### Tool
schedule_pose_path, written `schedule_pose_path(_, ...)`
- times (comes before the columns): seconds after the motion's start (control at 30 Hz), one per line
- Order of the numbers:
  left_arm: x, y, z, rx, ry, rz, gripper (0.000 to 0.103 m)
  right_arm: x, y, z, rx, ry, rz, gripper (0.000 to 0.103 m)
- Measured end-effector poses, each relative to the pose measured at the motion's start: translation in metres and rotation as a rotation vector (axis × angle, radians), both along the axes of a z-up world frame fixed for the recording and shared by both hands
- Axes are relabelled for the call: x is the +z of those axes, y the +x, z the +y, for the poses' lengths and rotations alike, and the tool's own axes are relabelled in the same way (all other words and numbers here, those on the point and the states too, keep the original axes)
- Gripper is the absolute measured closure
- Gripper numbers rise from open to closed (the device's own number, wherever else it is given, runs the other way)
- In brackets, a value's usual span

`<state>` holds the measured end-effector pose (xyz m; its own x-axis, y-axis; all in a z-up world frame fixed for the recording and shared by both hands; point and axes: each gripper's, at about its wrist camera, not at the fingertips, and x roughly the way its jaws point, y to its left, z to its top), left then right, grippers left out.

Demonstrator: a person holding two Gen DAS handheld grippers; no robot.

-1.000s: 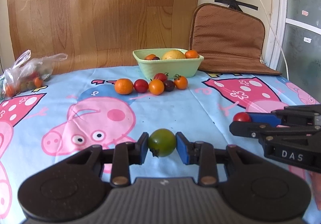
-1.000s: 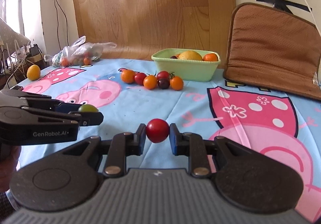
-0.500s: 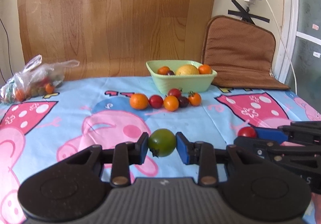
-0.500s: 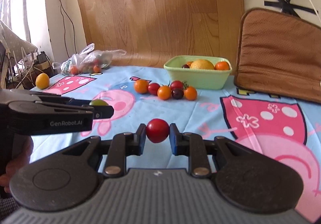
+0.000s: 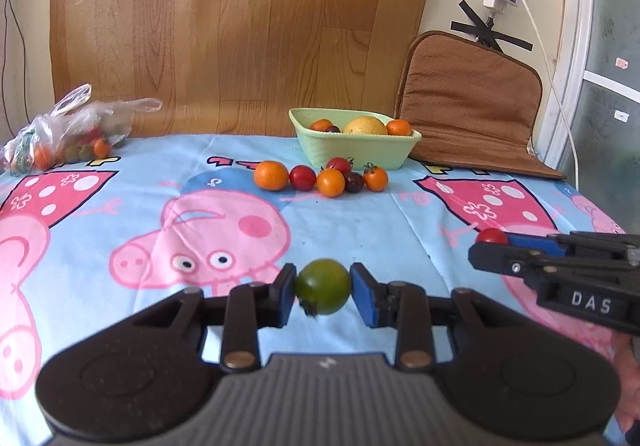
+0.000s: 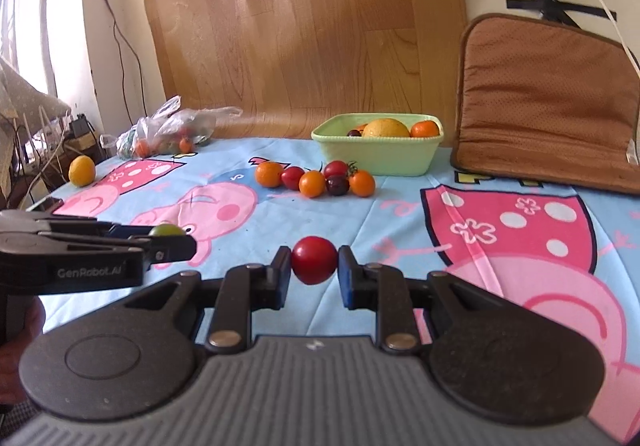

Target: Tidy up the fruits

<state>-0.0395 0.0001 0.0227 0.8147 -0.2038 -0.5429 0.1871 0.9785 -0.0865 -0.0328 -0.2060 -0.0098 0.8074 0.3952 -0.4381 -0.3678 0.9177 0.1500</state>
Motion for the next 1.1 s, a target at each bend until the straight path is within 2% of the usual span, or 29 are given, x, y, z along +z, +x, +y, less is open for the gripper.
schedule_pose_path(0.23,0.010,0.014,0.009,-0.001,-0.019,-0.006,0.073,-0.007,0.008,-0.009,-0.013,-0.014,0.021,0.076)
schedule_pose_path(0.4,0.021,0.044,-0.002,-0.057,-0.021,-0.009,0.074,0.000,0.024,-0.017,-0.013,-0.040,-0.020,0.076)
schedule_pose_path(0.57,0.039,0.090,-0.008,-0.115,-0.052,-0.041,0.074,0.018,0.070,-0.023,-0.016,-0.048,-0.090,0.076)
schedule_pose_path(0.67,0.045,0.125,-0.010,-0.145,-0.053,-0.048,0.074,0.025,0.107,-0.025,-0.022,-0.032,-0.101,0.076)
schedule_pose_path(0.83,0.053,0.185,-0.003,-0.143,-0.061,0.020,0.076,0.031,0.169,-0.027,-0.040,-0.006,-0.072,0.076)
schedule_pose_path(0.87,0.056,0.186,0.000,-0.158,-0.067,0.020,0.076,0.032,0.176,-0.029,-0.049,0.007,-0.054,0.076)
schedule_pose_path(0.93,0.060,0.170,0.005,-0.183,-0.031,0.000,0.073,0.032,0.176,-0.033,-0.024,0.046,-0.041,0.076)
schedule_pose_path(1.03,0.053,0.117,0.019,-0.215,0.013,-0.012,0.066,0.025,0.155,-0.034,0.052,0.057,-0.025,0.076)
schedule_pose_path(1.1,0.041,0.076,0.028,-0.217,0.026,0.009,0.064,0.016,0.132,-0.033,0.117,0.055,-0.010,0.076)
